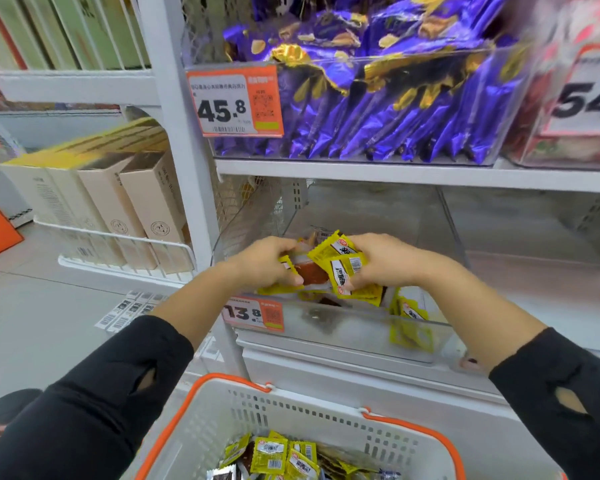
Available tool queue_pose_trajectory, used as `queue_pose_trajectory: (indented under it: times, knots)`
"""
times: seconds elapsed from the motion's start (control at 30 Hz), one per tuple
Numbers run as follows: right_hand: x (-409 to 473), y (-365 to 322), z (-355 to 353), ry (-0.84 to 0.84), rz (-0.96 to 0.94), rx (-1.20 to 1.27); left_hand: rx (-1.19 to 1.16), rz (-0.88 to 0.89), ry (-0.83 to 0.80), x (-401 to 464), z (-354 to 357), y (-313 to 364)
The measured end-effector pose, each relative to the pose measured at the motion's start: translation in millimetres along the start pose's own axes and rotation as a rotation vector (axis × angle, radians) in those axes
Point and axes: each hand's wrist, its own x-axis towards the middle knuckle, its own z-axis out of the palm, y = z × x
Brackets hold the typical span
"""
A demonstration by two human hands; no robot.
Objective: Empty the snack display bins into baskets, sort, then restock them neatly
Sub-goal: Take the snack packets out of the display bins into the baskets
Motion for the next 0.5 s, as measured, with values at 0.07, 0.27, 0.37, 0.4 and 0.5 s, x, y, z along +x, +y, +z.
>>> queue_pose_trajectory:
  times: [0.07,0.27,0.37,0.4,0.5]
  knots:
    - [-19,-19,-16,0.117,-0.04,-0.039,0.036,0.093,0.12,-17,-18,11]
    - [-100,-58,-8,0.174,-0.2,0.187,-0.105,0.159,0.146,-118,-34,27]
    - [-117,-53,44,0.036,-0.159,0.123,-0.109,0.101,0.032,-152,12,4]
    - [-120,-48,61,-0.013,-0.135,0.112,-0.1,0.076,-0.01,-159,31,-8]
    - [-128,-39,90,-0.141,-0.101,0.093,-0.06,-0.027,-0.162,-173,69,-35]
